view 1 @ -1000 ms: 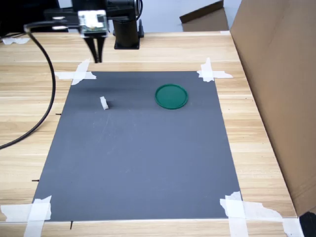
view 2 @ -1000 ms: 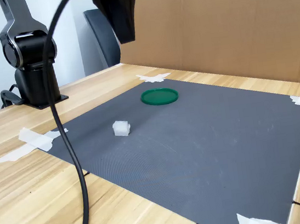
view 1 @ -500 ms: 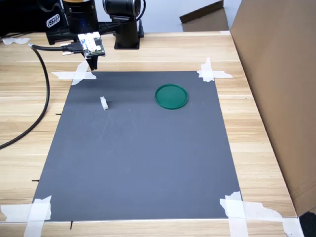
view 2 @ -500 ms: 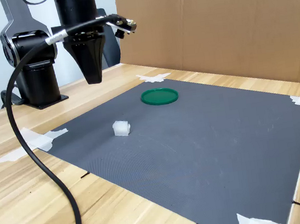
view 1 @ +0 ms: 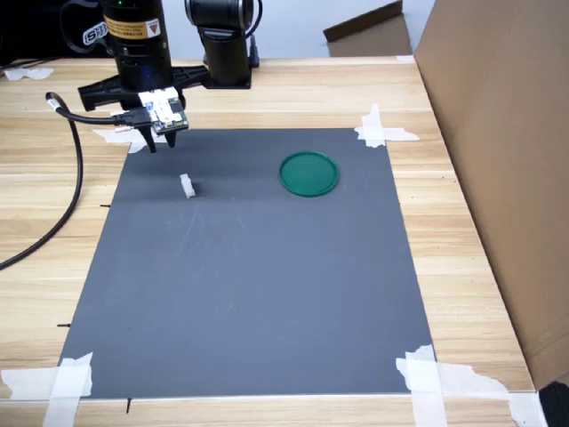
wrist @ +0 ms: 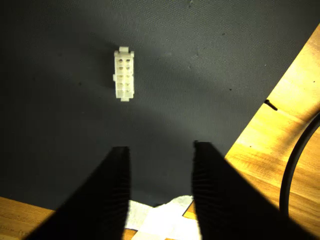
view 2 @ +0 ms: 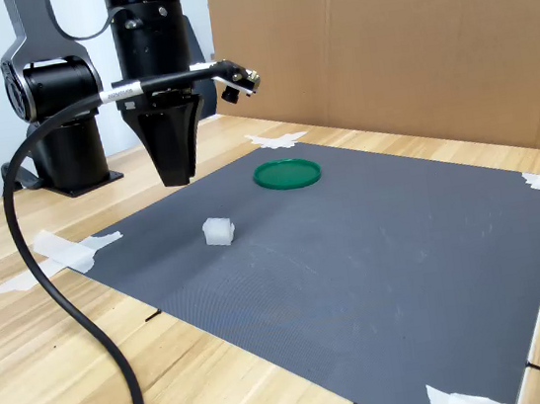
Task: Grasp a white terminal and put it in the green lid.
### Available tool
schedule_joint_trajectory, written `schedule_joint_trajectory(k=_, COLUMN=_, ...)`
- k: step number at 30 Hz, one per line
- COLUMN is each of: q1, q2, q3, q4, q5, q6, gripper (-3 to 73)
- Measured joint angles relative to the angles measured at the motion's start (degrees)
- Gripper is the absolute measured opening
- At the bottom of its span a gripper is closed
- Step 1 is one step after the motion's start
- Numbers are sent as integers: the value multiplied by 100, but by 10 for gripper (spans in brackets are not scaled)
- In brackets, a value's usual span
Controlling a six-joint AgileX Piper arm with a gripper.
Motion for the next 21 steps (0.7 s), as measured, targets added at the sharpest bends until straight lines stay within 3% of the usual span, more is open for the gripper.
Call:
schedule_joint_trajectory(k=2, q1=0, q2=3, q3=0, q4=-26, q5=-69, q6=0, gripper=366)
schedule_joint_trajectory(k=5, q1=0, q2=3, q3=0, q4=54, q5=-287, q6=-5, gripper=554)
schedule_joint_trajectory(k=6, q1=0, q2=3, q3=0, q4=328, q5=-319, q6=-74, gripper=659)
schedule_joint_trajectory(k=12, q1=0, q2=17, q3=0, q4=688, q5=-257, q6=-217, gripper=694)
schedule_joint_trajectory(k=17, q1=0, q2=124, q3=0, q4=693, q5=-270, q6=-217, gripper=691)
schedule_joint_trajectory(k=21, q1=0, q2=622, q3=0, q4=511, q5=-270, q6=-257, gripper=691)
